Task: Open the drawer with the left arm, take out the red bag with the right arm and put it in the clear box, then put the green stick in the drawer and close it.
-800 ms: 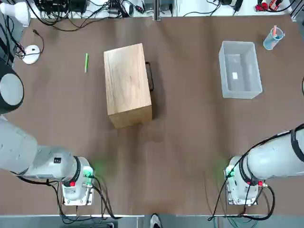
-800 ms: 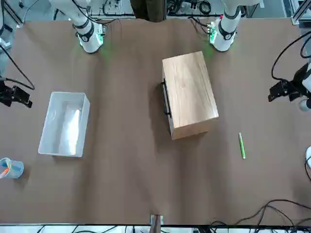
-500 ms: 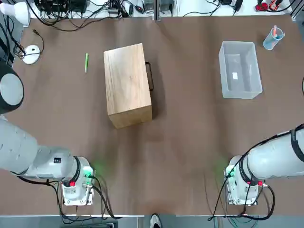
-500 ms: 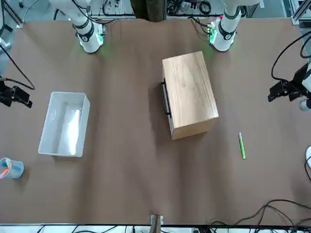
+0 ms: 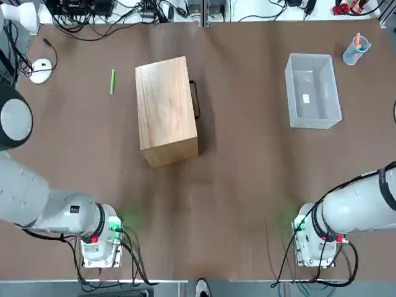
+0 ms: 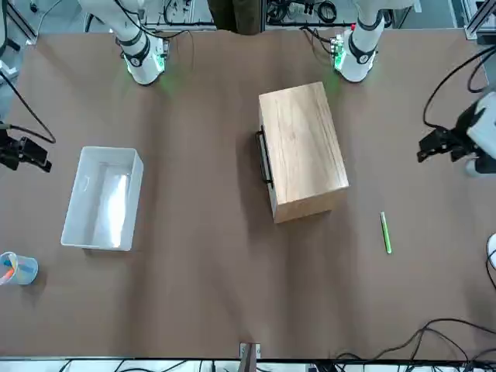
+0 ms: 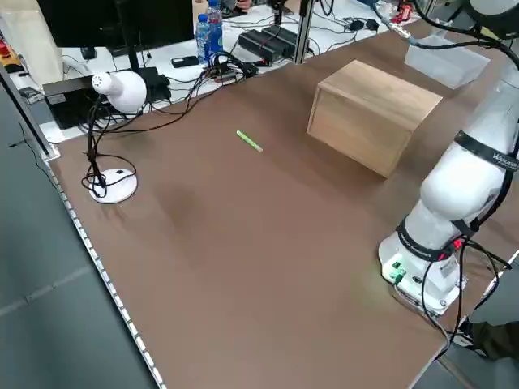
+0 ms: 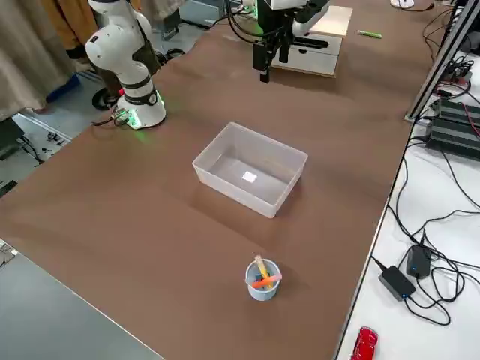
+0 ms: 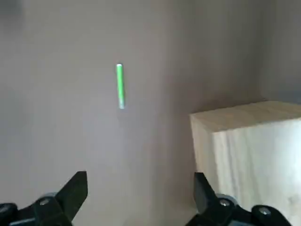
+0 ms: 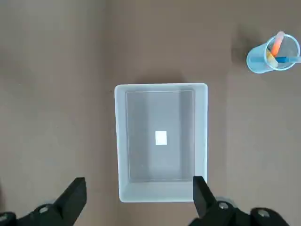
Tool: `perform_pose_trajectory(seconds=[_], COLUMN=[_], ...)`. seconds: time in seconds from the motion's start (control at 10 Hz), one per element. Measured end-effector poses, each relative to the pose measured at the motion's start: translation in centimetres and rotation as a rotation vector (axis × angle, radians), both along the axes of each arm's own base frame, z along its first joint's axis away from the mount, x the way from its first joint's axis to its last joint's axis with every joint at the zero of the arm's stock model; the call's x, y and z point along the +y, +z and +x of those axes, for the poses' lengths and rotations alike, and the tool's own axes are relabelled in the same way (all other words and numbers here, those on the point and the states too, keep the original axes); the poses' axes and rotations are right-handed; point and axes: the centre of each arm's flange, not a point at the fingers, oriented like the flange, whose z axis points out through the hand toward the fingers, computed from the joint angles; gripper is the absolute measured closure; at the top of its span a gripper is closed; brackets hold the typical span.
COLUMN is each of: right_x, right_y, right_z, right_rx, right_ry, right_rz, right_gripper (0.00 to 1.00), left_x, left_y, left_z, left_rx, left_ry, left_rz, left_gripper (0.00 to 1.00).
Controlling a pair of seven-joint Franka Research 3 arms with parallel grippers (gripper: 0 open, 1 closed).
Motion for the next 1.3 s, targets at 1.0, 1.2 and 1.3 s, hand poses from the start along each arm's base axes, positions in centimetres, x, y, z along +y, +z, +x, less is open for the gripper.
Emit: perform_pose_trajectory(seconds=[1.0, 1.2, 1.3], right_x=[5.3, 5.6, 6.1], right_y=[-9.5, -10.3, -10.4], right_z=[6.4, 7.0, 7.2], right_rx=[-0.034, -0.053, -0.064], right_ry=[0.076, 0.077, 0.081], right_rz=[-0.017, -0.012, -0.006], right_gripper=[0.0, 0.0, 0.0], left_x=[-30.8, -37.3, -41.3], left_y=[-8.1, -10.9, -12.5], left_z=[-2.2, -4.2, -5.5], left_rx=[0.066, 0.043, 0.031], left_ry=[0.165, 0.204, 0.234], left_rz=[-0.084, -0.044, -0.027], left_gripper=[0.0, 0.0, 0.0])
